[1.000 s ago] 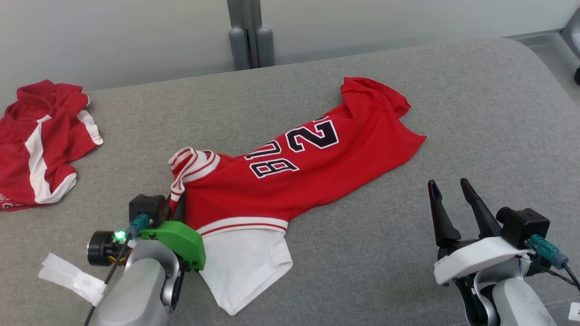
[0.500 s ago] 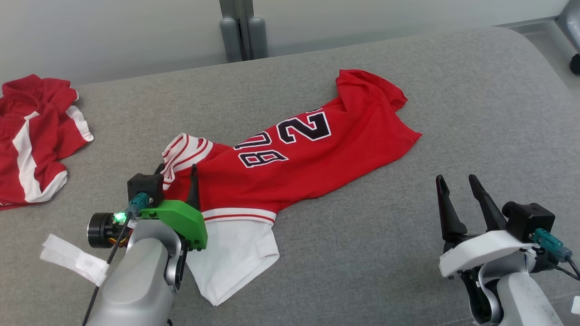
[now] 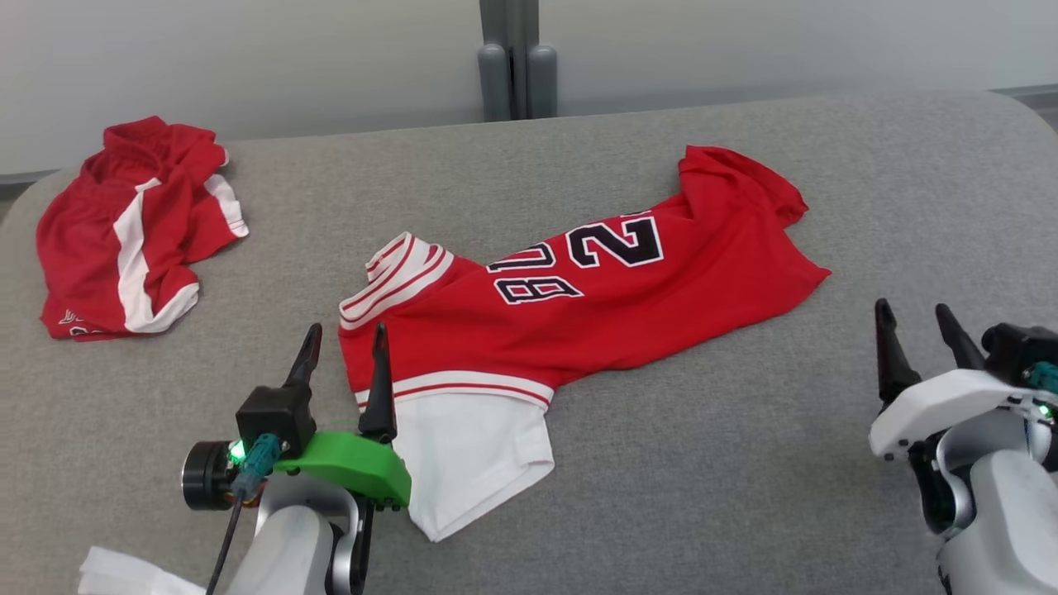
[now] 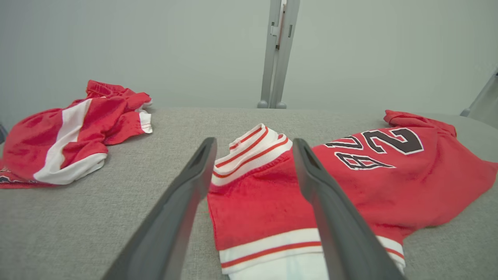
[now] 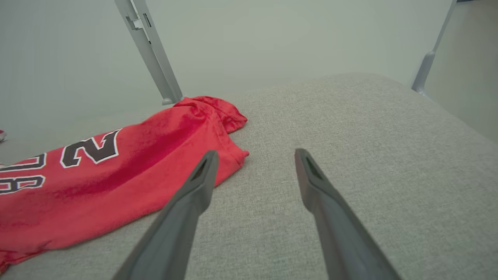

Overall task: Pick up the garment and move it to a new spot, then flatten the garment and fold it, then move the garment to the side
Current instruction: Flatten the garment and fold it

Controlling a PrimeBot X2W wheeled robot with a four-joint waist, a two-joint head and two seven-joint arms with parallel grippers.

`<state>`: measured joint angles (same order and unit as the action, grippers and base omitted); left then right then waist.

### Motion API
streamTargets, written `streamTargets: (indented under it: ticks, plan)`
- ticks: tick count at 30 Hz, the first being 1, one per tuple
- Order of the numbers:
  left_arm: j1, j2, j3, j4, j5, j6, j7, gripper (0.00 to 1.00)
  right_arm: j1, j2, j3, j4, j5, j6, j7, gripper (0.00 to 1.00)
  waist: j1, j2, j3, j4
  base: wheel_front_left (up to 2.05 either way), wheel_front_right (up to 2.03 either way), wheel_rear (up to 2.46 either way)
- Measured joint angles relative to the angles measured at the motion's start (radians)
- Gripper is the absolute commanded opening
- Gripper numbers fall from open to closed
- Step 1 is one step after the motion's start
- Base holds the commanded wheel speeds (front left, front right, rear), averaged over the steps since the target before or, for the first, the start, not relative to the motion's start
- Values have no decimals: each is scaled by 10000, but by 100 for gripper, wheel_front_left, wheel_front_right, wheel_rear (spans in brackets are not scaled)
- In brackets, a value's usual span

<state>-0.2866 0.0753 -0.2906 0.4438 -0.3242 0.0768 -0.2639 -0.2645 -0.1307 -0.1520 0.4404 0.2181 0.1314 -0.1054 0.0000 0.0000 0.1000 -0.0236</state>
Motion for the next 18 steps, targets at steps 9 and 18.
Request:
streamTargets:
  ticks: [9,18]
  plan:
    - [1378,-174,8,-1745,462,-113,2,100,-2147,-596,-928,3703,-892,0,291,100,0,0,171,1015,0,0,0]
    - [1562,-203,153,-2134,700,-121,0,100,-3515,-892,-1710,6126,-1636,0,-33,100,0,0,498,2062,0,0,0]
